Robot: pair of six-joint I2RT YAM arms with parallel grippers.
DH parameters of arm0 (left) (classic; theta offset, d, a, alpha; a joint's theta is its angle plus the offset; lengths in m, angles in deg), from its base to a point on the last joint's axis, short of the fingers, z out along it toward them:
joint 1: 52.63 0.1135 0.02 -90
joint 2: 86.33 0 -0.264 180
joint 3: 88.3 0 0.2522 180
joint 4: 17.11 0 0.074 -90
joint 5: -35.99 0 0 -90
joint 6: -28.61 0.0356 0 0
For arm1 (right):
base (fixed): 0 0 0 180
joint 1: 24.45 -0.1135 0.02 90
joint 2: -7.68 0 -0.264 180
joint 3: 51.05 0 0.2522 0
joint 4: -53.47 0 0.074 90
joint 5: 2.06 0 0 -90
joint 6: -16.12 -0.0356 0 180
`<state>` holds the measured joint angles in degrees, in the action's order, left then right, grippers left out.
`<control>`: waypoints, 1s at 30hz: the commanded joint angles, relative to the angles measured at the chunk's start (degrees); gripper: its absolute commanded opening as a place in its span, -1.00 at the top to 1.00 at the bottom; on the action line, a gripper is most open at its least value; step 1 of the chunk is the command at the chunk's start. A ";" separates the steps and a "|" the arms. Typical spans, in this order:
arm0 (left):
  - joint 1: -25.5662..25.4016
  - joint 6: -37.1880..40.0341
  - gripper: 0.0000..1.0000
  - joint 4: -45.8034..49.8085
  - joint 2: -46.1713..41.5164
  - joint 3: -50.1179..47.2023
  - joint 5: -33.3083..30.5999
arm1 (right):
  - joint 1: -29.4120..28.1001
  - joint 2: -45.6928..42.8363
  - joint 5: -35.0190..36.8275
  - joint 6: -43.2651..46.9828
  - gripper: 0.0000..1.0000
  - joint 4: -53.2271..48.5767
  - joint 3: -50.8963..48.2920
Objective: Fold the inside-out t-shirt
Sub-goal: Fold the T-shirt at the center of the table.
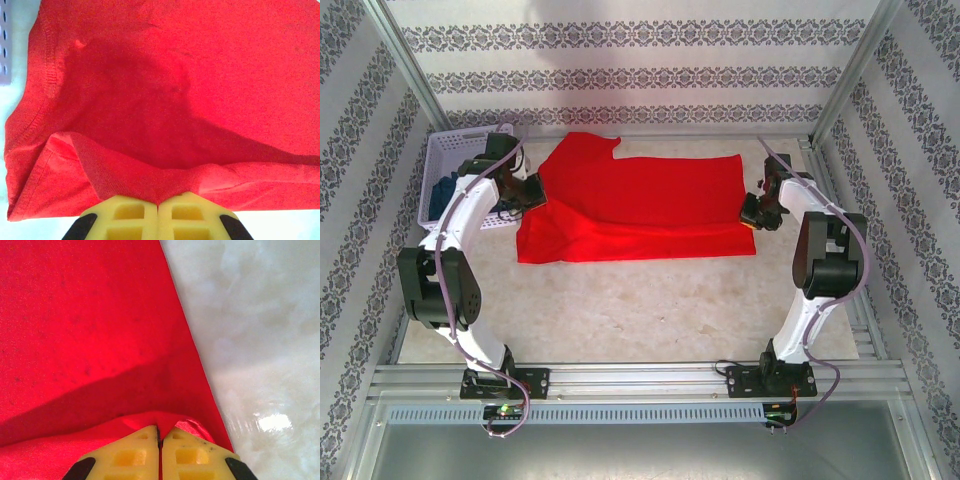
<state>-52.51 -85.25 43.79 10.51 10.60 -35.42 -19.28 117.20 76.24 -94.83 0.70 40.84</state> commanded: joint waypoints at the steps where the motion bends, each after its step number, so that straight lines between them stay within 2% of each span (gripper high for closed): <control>1: 0.67 1.71 1.00 -0.29 0.80 1.76 -1.34 | 0.99 1.74 0.10 1.02 0.82 -1.51 1.76; 10: 0.74 1.53 1.00 -1.35 3.10 1.79 -1.07 | 1.07 5.98 0.14 0.33 0.74 -0.81 5.72; 16: 0.67 0.30 1.00 -2.49 7.23 4.32 -1.71 | 2.22 11.68 -1.17 -1.90 0.49 -1.07 13.84; 20: 0.68 -0.50 1.00 -2.96 10.53 6.73 -1.34 | 4.23 11.63 -4.50 -2.56 0.33 -1.15 16.63; 24: 0.68 -0.75 1.00 -3.15 11.36 7.76 -1.11 | 4.81 4.48 -5.93 -1.95 0.25 0.98 11.06; 28: 0.67 -0.93 1.00 -3.55 10.54 7.33 -1.46 | 2.57 -4.96 -11.44 -4.17 0.24 7.32 -4.39; 30: 0.67 -0.89 1.00 -3.80 10.48 6.99 -1.09 | -0.13 -7.60 -10.50 -3.85 0.24 7.54 -9.40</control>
<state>-52.51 -85.80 41.56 21.94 16.55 -36.25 -15.83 113.22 68.91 -97.72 6.14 37.01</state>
